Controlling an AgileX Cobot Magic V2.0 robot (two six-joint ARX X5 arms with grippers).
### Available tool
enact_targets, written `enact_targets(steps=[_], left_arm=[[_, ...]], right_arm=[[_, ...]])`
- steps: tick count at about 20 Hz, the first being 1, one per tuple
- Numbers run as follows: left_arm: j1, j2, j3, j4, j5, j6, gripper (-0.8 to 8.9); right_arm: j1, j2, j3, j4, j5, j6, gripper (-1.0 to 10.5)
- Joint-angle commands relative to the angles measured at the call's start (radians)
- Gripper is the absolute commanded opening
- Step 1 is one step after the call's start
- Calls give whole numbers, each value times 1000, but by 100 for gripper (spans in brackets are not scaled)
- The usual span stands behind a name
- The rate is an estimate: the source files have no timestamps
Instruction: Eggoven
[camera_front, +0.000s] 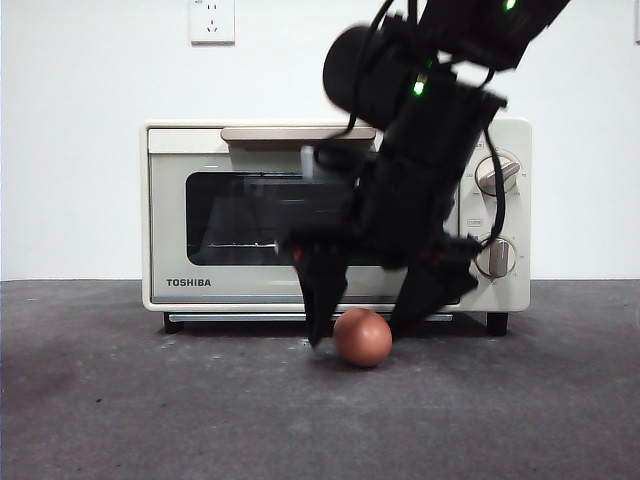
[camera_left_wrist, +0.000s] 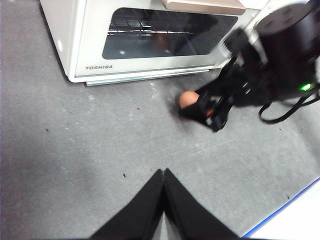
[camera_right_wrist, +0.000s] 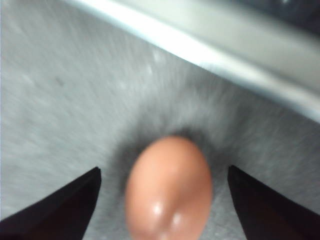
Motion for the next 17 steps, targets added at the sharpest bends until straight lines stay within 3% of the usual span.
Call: enact_targets(steps=[1, 8, 12, 17], left_arm=[[-3, 5, 17, -3, 2, 17, 7], [-3, 5, 17, -11, 2, 17, 7], [-3, 5, 17, -10, 2, 17, 7], [-3, 5, 17, 12, 2, 15, 7]], right_arm=[[14, 31, 11, 13, 24, 31, 353], [23, 41, 11, 31, 29, 61, 164], [23, 42, 11, 31, 48, 63, -1], [43, -6, 11, -42, 36, 40, 3]])
